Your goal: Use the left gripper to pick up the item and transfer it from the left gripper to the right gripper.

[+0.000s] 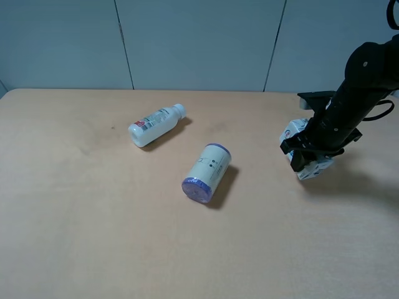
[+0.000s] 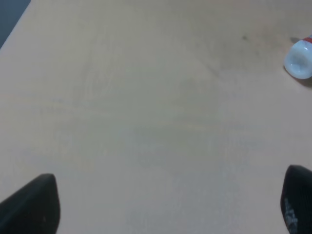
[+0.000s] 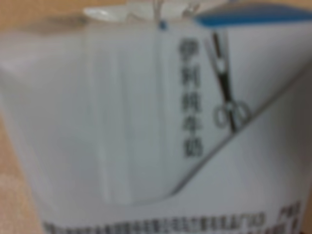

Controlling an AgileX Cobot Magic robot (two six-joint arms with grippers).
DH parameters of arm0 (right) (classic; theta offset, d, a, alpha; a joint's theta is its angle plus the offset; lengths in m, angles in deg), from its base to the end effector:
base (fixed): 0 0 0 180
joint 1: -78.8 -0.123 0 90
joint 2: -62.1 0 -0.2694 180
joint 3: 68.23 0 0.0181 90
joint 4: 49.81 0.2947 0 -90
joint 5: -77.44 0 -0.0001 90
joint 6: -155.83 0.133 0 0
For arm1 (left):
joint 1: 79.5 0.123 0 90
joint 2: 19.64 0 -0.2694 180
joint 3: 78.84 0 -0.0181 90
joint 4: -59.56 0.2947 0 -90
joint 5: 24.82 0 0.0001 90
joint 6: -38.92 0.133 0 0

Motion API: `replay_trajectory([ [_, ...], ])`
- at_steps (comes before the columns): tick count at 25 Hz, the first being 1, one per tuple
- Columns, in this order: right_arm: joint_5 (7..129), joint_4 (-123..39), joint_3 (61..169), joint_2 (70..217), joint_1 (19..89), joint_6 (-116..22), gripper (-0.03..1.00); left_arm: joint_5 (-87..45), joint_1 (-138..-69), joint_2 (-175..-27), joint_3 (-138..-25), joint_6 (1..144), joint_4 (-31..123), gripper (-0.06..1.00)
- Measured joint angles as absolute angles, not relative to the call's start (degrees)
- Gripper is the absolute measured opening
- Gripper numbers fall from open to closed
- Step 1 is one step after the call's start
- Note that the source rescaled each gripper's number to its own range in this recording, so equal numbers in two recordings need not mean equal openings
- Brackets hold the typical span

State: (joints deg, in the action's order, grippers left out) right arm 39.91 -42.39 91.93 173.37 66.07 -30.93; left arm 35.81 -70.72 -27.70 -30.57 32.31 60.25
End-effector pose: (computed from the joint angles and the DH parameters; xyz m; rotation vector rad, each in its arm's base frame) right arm 0.3471 0.0892 0.0640 -0.3602 2.9229 0.1463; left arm 0.0858 0.0147 0.2788 -0.2739 2.0230 0.0381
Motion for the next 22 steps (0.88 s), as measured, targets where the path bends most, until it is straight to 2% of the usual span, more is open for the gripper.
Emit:
replay_trajectory([
  [7, 41.86, -42.39, 91.99, 173.71, 66.07, -30.93, 0.05, 35.81, -70.72, -27.7, -30.57, 32.31, 60.25, 0.84],
  [8, 41.86, -42.39, 91.99, 173.71, 66.07, -30.93, 0.16, 35.81, -70.72, -27.7, -30.57, 32.31, 60.25, 0.84],
  [10, 42.06, -42.39, 92.13, 173.71, 66.07, -30.93, 0.66, 35.81, -70.72, -27.7, -30.57, 32.31, 60.25, 0.84],
  [11, 42.22, -42.39, 92.13, 173.71, 66.07, -30.93, 0.79, 35.81, -70.72, -27.7, -30.57, 32.31, 60.25, 0.84],
  [13, 42.22, -42.39, 92.13, 173.71, 66.07, -30.93, 0.92, 35.81, -70.72, -27.7, -30.57, 32.31, 60.25, 0.84],
  [16, 42.33, -42.39, 92.13, 173.71, 66.07, -30.93, 0.98, 35.81, -70.72, -27.7, -30.57, 32.31, 60.25, 0.84],
  [22, 42.31, -42.39, 92.13, 173.71, 66.07, -30.93, 0.98, 35.81, -70.72, -27.7, -30.57, 32.31, 60.25, 0.84],
])
